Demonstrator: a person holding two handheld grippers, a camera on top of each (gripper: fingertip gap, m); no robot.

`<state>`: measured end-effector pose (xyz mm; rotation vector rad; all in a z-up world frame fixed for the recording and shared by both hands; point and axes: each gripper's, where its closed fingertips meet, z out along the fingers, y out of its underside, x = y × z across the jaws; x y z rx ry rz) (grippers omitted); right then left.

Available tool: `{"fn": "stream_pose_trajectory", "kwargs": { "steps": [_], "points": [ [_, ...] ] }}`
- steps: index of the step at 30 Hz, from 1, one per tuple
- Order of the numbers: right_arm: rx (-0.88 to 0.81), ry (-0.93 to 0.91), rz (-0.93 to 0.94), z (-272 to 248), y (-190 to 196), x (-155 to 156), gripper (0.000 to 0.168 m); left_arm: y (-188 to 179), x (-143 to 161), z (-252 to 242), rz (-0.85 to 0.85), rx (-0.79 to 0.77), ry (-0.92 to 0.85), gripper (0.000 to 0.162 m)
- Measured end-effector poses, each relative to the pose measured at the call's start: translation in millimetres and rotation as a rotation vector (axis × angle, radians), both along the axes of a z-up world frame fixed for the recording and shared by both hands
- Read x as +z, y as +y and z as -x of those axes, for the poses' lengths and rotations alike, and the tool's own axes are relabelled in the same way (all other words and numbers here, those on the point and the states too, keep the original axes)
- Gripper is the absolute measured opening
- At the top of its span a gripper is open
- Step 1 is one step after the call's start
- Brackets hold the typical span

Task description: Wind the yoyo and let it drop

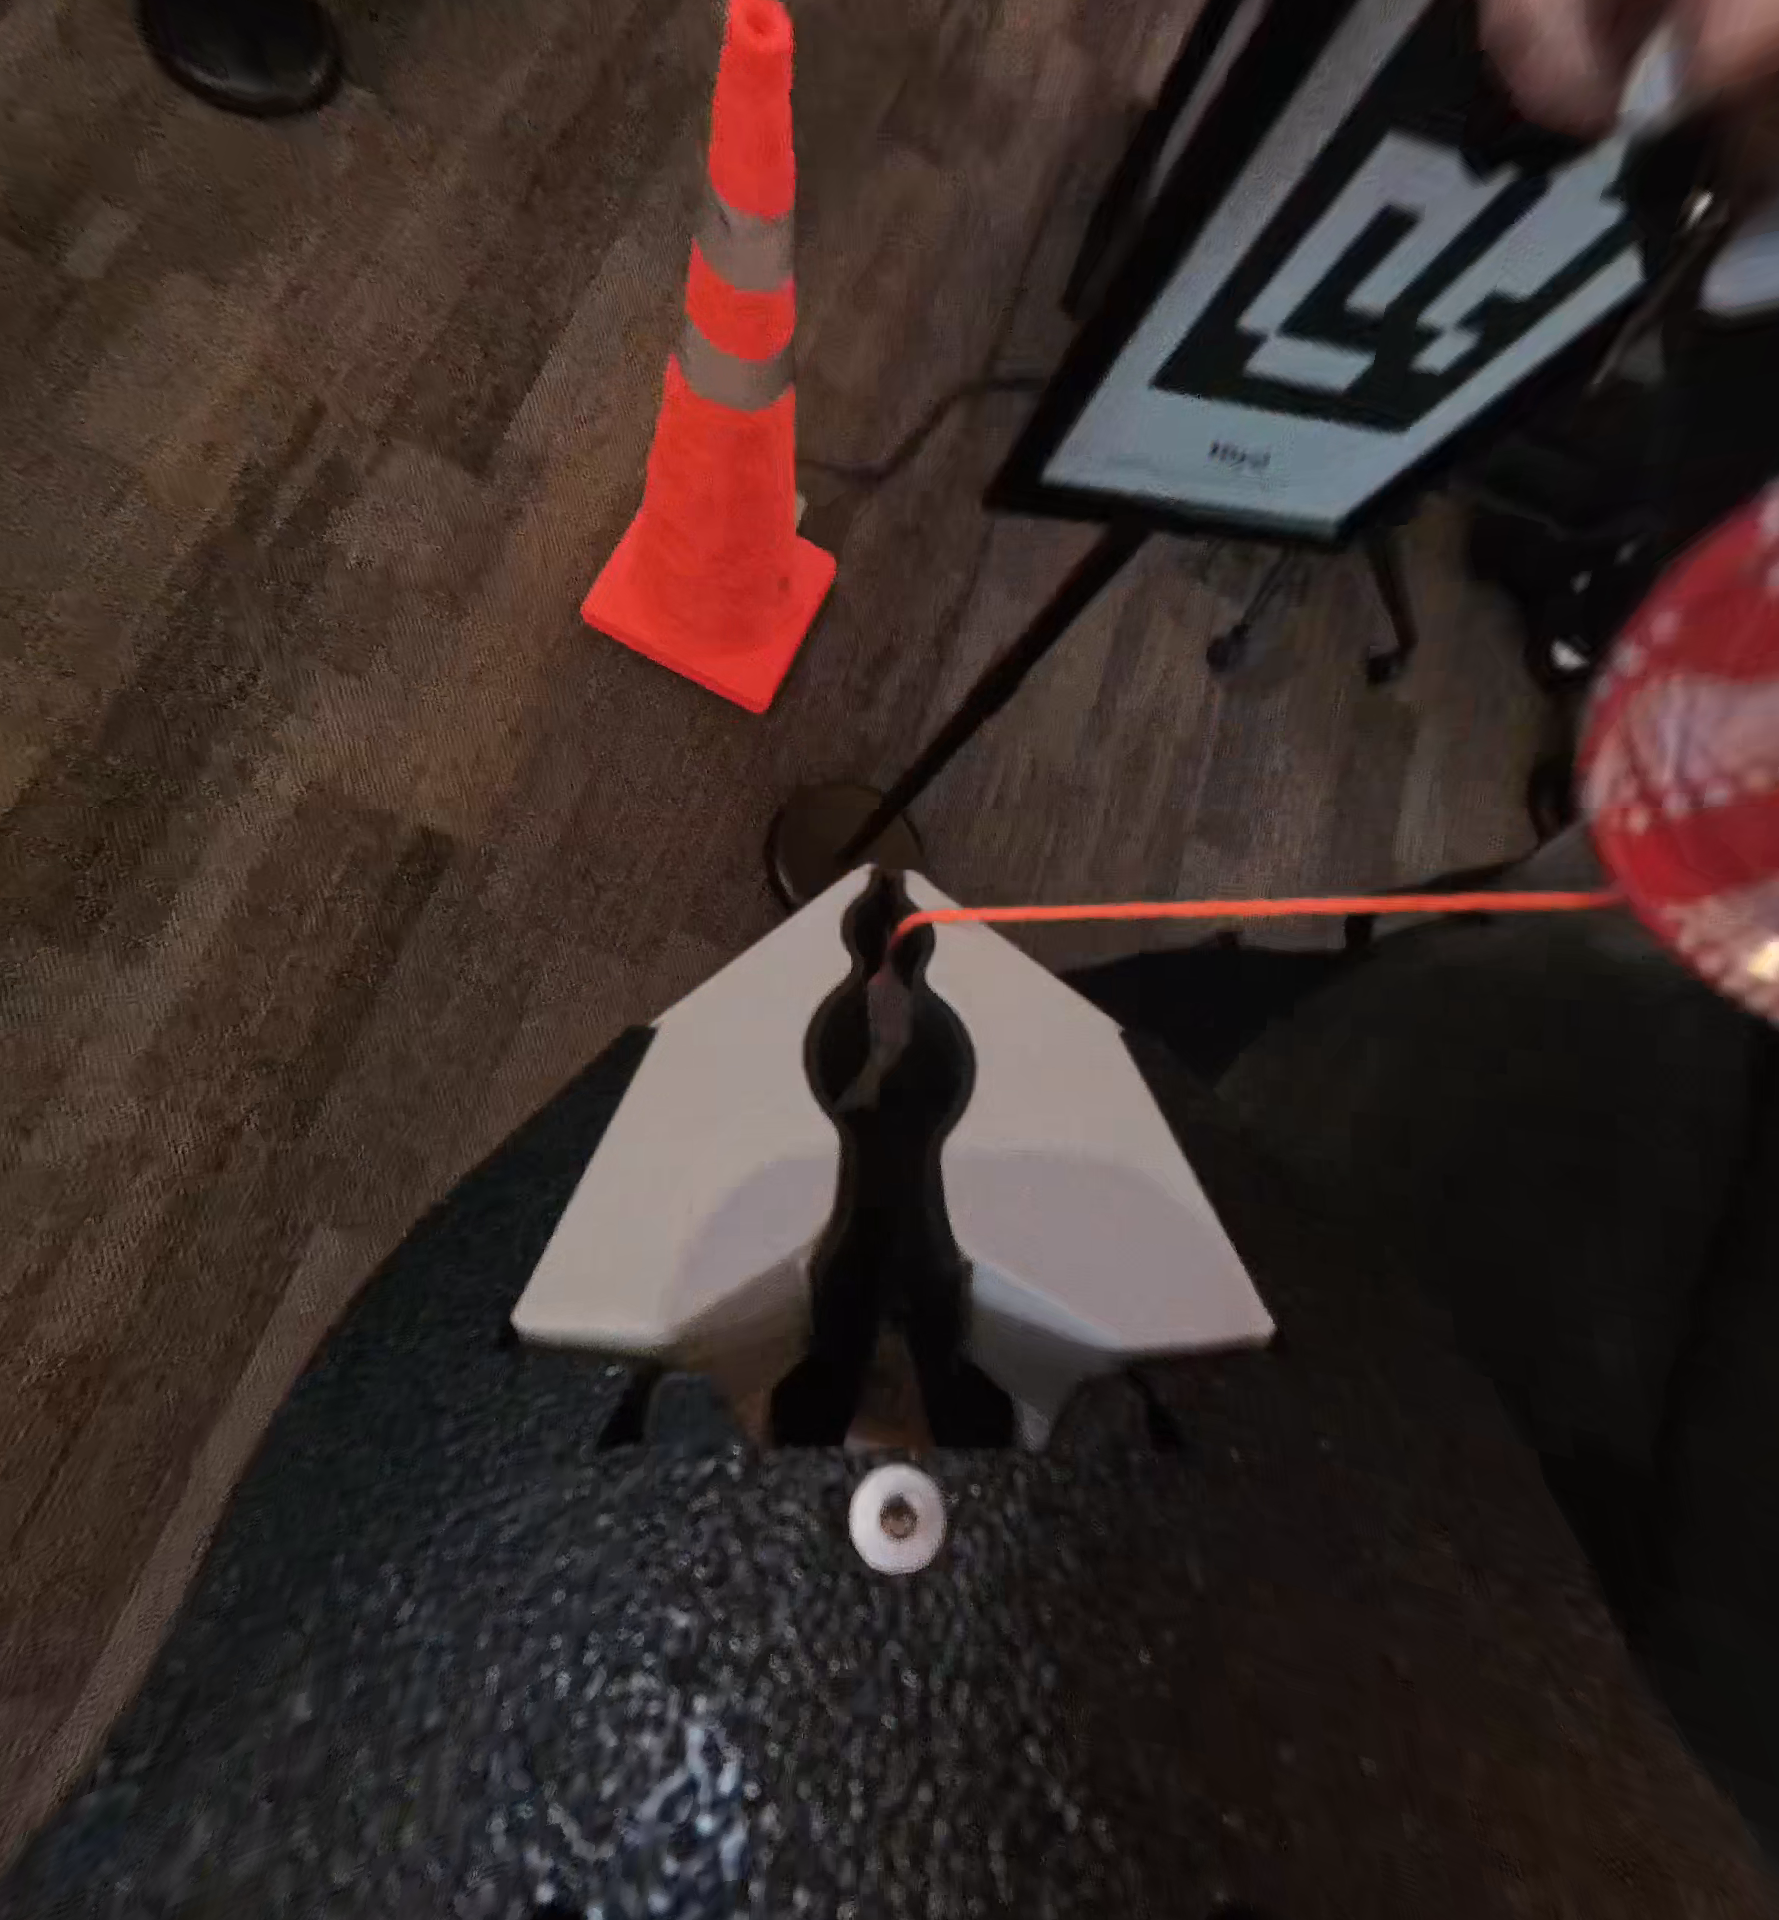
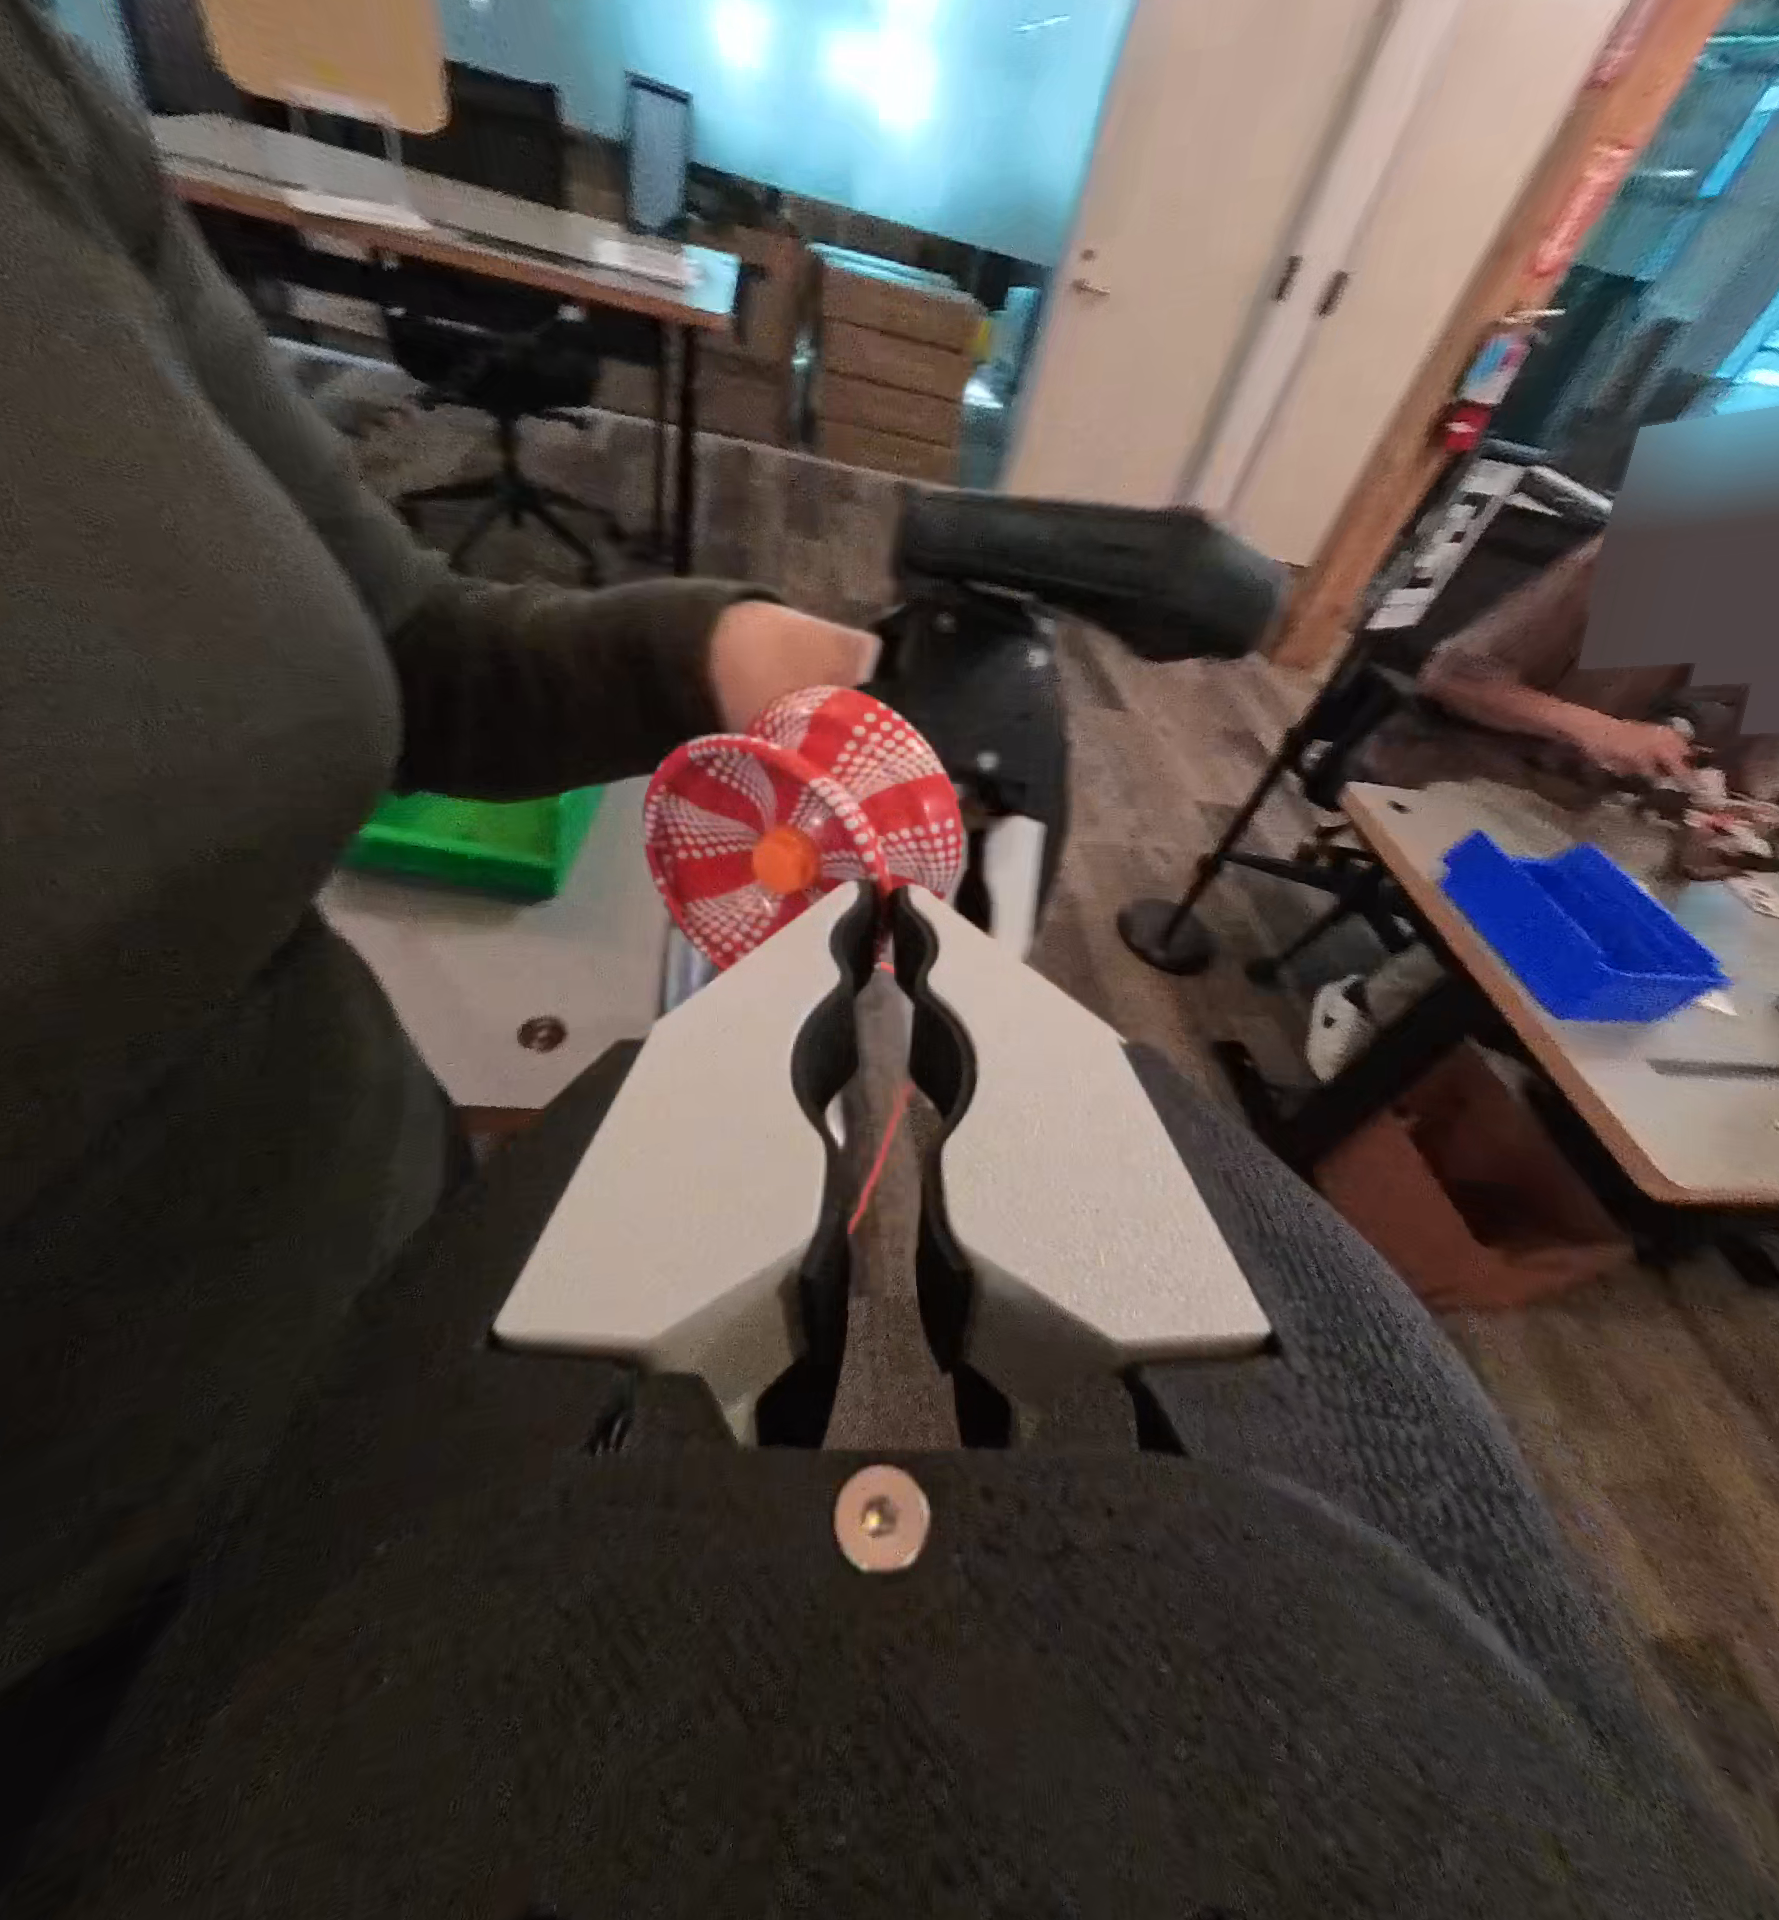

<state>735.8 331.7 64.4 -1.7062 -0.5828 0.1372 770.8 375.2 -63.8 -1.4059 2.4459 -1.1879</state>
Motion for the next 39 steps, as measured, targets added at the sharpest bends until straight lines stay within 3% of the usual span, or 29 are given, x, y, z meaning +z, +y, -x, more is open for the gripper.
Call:
{"fn": "stream_pose_trajectory", "kwargs": {
  "steps": [4, 7, 10, 13, 15, 18, 21, 24, 28, 31, 34, 39],
  "points": [
    [0.096, -0.164, 0.276, 21, -8, -54, 0.000, -10, 75, -12, 0.210, 0.011, -0.261, 0.000],
    [-0.183, -0.369, 0.458, -27, -1, -95, 0.001, -32, 123, 16, 0.330, -0.101, -0.336, 0.000],
    [-0.446, -0.369, 0.404, -75, 1, -82, 0.001, -47, 98, 39, 0.223, -0.184, -0.246, 0.000],
    [-0.553, -0.182, 0.191, -90, 1, -42, 0.000, -43, 44, 48, 0.175, -0.178, -0.054, 0.000],
    [-0.455, 0.019, 0.057, -76, -2, -15, 0.000, -31, 11, 39, 0.164, -0.116, 0.024, 0.000],
    [-0.095, 0.217, -0.135, -21, -15, 27, 0.000, -7, -16, 12, 0.146, 0.015, 0.032, 0.000],
    [0.186, 0.213, -0.120, 29, -31, 32, 0.001, 8, 4, -15, 0.197, 0.094, -0.072, 0.000],
    [0.242, 0.072, 0.080, 49, -28, -9, 0.001, 8, 53, -25, 0.216, 0.090, -0.226, 0.000],
    [0.067, -0.120, 0.330, 25, -12, -73, 0.001, -10, 128, -9, 0.290, 0.005, -0.438, 0.000],
    [-0.158, -0.181, 0.397, -18, -2, -96, 0.001, -30, 161, 22, 0.328, -0.104, -0.543, 0.000],
    [-0.394, -0.233, 0.384, -64, -2, -102, 0.001, -38, 157, 47, 0.324, -0.156, -0.517, 0.000],
    [-0.562, -0.152, 0.208, -92, -7, -70, 0.001, -21, 98, 54, 0.334, -0.082, -0.319, 0.000]
  ]
}}
